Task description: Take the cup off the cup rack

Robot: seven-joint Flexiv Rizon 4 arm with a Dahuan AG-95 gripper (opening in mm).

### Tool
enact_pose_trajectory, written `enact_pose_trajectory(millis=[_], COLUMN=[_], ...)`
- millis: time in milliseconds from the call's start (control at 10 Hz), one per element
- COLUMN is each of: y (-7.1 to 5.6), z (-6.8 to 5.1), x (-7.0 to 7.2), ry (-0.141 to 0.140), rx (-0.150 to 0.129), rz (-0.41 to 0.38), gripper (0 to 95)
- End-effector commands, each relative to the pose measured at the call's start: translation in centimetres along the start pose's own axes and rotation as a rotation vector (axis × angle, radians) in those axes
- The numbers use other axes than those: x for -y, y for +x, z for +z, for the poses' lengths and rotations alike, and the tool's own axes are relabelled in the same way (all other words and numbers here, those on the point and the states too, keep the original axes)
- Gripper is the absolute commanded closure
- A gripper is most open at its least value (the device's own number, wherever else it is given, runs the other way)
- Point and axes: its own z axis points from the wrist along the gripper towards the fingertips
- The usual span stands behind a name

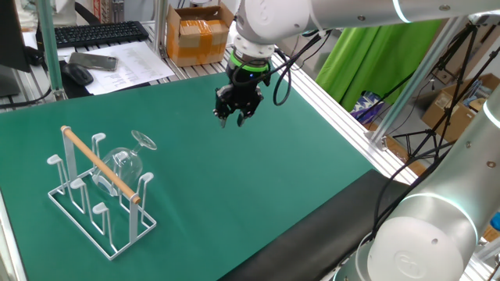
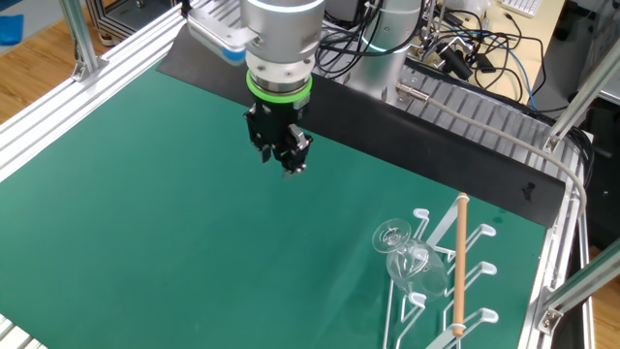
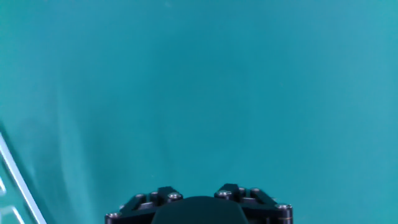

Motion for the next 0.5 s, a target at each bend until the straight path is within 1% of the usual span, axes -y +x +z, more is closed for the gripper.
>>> enact_pose_trajectory(millis=[100, 300, 400, 500], y=[0.1, 0.5, 0.8, 1.4], z=[0.1, 0.3, 0.3, -0.2], x=[-0.1, -0.8, -1.4, -2.0], ry=[-0.019, -0.018, -0.018, -0.015], rx=[0.0, 0.0, 0.001, 0.001], rz=[0.114, 0.108, 0.098, 0.081], gripper=[95.0, 95.0, 95.0, 95.0])
